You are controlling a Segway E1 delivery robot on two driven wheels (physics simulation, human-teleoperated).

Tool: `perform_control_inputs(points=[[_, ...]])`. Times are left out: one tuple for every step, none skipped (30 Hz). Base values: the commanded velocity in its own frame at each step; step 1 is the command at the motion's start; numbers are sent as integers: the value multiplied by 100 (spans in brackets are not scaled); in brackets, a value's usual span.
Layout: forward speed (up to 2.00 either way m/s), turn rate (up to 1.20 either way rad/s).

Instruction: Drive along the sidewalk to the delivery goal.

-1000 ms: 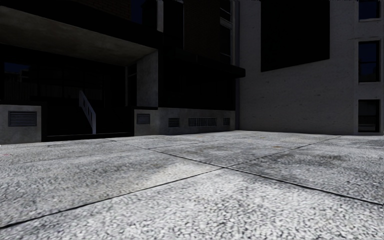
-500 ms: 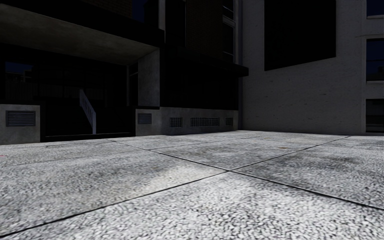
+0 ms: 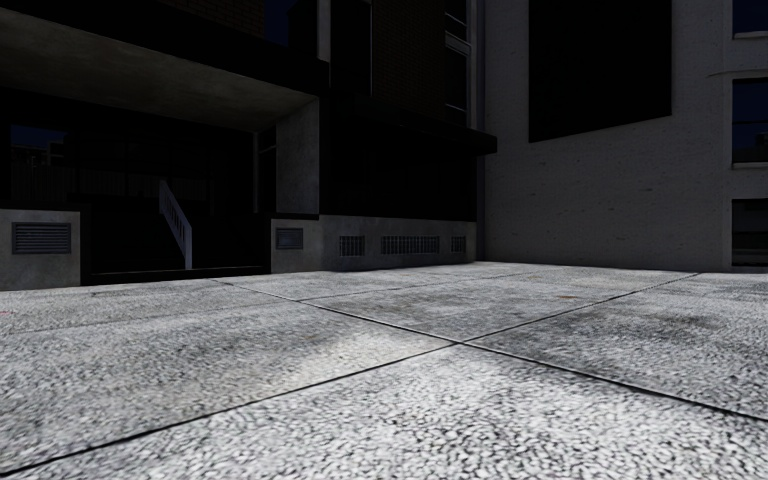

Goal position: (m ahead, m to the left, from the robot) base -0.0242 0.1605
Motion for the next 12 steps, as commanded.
perform_control_inputs(points=[[0,0],[0,0],[0,0],[0,0],[0,0],[0,0],[0,0],[0,0],[0,0],[0,0],[0,0],[0,0]])
